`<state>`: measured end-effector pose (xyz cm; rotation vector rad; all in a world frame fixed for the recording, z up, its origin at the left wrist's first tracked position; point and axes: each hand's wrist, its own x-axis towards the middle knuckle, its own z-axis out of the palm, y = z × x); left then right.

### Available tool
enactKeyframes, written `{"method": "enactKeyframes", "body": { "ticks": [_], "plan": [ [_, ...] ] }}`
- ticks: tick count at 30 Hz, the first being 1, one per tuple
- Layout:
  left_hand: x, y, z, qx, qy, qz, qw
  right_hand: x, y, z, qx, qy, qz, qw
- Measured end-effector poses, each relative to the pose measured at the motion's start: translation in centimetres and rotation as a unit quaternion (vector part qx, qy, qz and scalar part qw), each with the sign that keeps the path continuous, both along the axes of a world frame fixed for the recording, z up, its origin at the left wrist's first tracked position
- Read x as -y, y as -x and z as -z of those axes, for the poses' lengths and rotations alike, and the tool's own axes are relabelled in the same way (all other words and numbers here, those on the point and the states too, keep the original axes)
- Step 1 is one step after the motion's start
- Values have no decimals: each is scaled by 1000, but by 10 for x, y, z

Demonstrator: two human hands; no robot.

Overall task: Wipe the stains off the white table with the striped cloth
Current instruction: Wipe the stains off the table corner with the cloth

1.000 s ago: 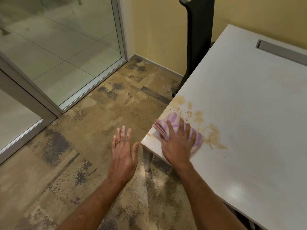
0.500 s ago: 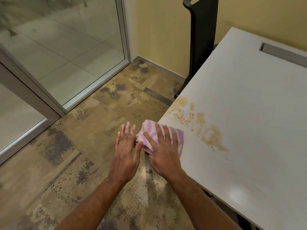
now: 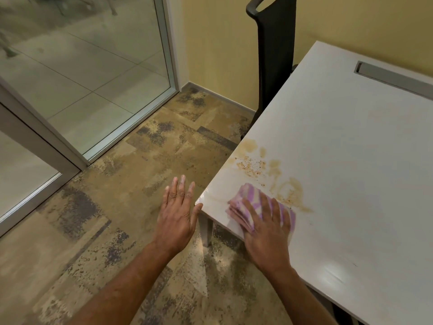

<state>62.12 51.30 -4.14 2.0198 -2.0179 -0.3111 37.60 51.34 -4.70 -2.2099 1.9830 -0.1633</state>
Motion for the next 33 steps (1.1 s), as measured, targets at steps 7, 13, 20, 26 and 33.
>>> {"method": "enactKeyframes", "body": {
  "ticks": [7, 13, 20, 26, 33],
  "plan": [
    [5, -22, 9, 67, -19, 25, 997, 57, -52, -8, -26, -19, 48, 998],
    [-5, -27, 9, 46, -15, -4, 999, 63, -88, -13, -18, -24, -51, 998],
    [-20, -18, 0, 12, 14, -12, 1000, 12, -63, -9, 33, -13, -153, 988],
    [-24, -5, -1, -17, 8, -26, 999, -29, -2, -5, 21, -3, -19, 1000],
    [-23, -2, 10, -31, -5, -12, 999, 31, -21, -8, -26, 7, 98, 995]
  ]
}}
